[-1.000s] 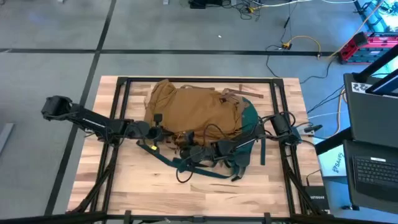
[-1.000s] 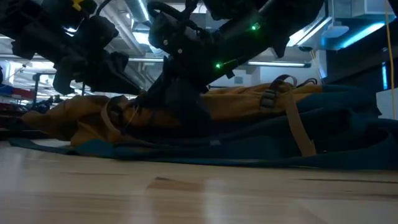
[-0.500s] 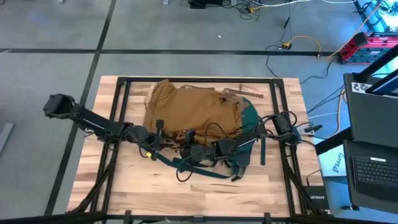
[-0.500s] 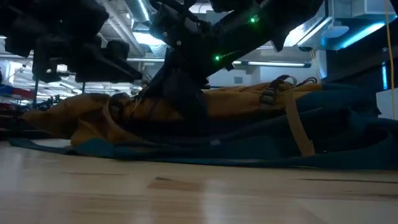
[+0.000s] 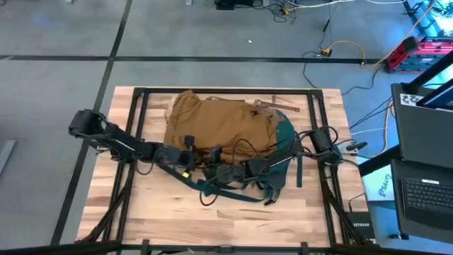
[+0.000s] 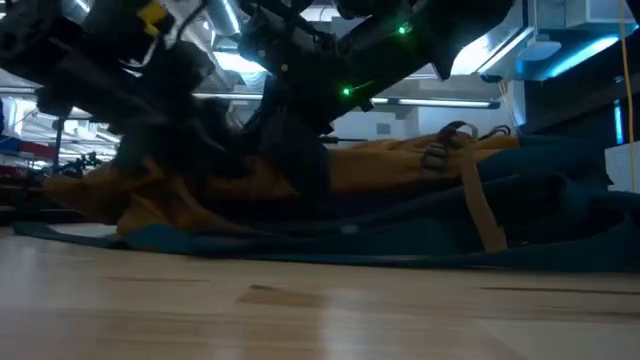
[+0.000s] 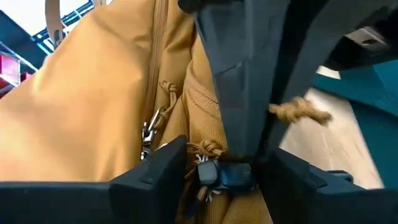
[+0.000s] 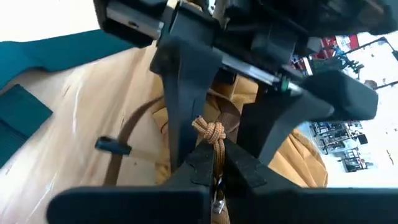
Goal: Unpack backpack
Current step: Open the brown backpack
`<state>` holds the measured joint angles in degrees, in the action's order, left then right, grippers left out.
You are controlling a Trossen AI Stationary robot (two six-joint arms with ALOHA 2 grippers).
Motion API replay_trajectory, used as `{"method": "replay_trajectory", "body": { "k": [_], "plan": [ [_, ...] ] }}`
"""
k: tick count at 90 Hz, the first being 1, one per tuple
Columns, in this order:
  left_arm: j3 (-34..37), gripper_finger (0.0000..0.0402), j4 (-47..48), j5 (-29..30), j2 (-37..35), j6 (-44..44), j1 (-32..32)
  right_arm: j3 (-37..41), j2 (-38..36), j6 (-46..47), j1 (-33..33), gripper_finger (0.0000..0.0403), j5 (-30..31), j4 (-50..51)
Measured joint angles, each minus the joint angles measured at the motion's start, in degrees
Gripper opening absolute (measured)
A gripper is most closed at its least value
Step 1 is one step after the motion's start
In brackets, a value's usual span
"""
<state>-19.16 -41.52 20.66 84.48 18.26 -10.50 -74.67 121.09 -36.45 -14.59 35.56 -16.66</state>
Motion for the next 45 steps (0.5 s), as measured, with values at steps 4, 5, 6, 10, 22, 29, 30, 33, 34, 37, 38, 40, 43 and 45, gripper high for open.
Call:
{"method": "replay_trajectory", "body": {
  "k": [4, 5, 6, 10, 22, 29, 30, 33, 34, 37, 38, 40, 43, 45],
  "plan": [
    [-0.55, 0.0157, 0.00, 0.13, 0.93, -0.23, 0.22, -0.38, 0.00, 0.01, 0.00, 0.0000, 0.01, 0.83],
    [-0.69, 0.0156, 0.00, 0.17, 1.17, -0.29, 0.27, -0.48, 0.00, 0.02, 0.00, 0.0000, 0.01, 1.04],
    [-0.83, 0.0155, 0.00, 0.20, 1.40, -0.35, 0.32, -0.57, 0.01, 0.02, 0.00, 0.0000, 0.02, 1.25],
    [-1.38, 0.0151, 0.00, 0.34, 2.34, -0.58, 0.54, -0.96, 0.01, 0.03, 0.00, 0.0000, 0.03, 2.08],
    [-1.96, 0.0094, 0.24, 0.66, 3.11, -0.79, 0.72, -1.51, -0.01, 0.11, 0.00, 0.0000, 0.86, 2.89],
    [-1.97, 0.0036, 0.34, 0.72, 3.13, -0.39, 0.72, -1.62, -0.01, 0.14, 0.00, 0.0000, 2.16, 3.06],
    [-1.97, 0.0031, 0.37, 0.73, 3.13, -0.37, 0.72, -1.62, 0.00, 0.15, 0.00, 0.0000, 2.37, 3.12],
    [-1.97, 0.0029, 0.41, 0.73, 3.13, -0.39, 0.74, -1.65, 0.00, 0.16, -0.02, 0.0000, 2.92, 3.23],
    [-1.98, 0.0029, 0.44, 0.73, 3.13, -0.38, 0.74, -1.67, -0.01, 0.16, -0.02, 0.0000, 3.14, 3.25],
    [-2.05, 0.0029, 0.63, 0.75, 3.13, -0.31, 0.74, -1.71, -0.01, 0.13, -0.05, 0.0000, 3.85, 3.30],
    [-2.08, 0.0029, 0.73, 0.75, 3.13, -0.28, 0.74, -1.71, 0.01, 0.12, -0.06, 0.0000, 4.02, 3.32],
    [-2.11, 0.0029, 0.91, 0.73, 3.13, -0.24, 0.74, -1.73, 0.01, 0.11, -0.07, 0.0000, 4.41, 3.42],
    [-2.16, 0.0029, 1.17, 0.73, 3.13, -0.21, 0.74, -1.75, 0.01, 0.09, -0.07, 0.0000, 4.86, 3.69],
    [-2.18, 0.0029, 1.40, 0.73, 3.11, -0.25, 0.74, -1.76, -0.02, 0.09, -0.09, 0.0000, 5.19, 3.94]
  ]
}}
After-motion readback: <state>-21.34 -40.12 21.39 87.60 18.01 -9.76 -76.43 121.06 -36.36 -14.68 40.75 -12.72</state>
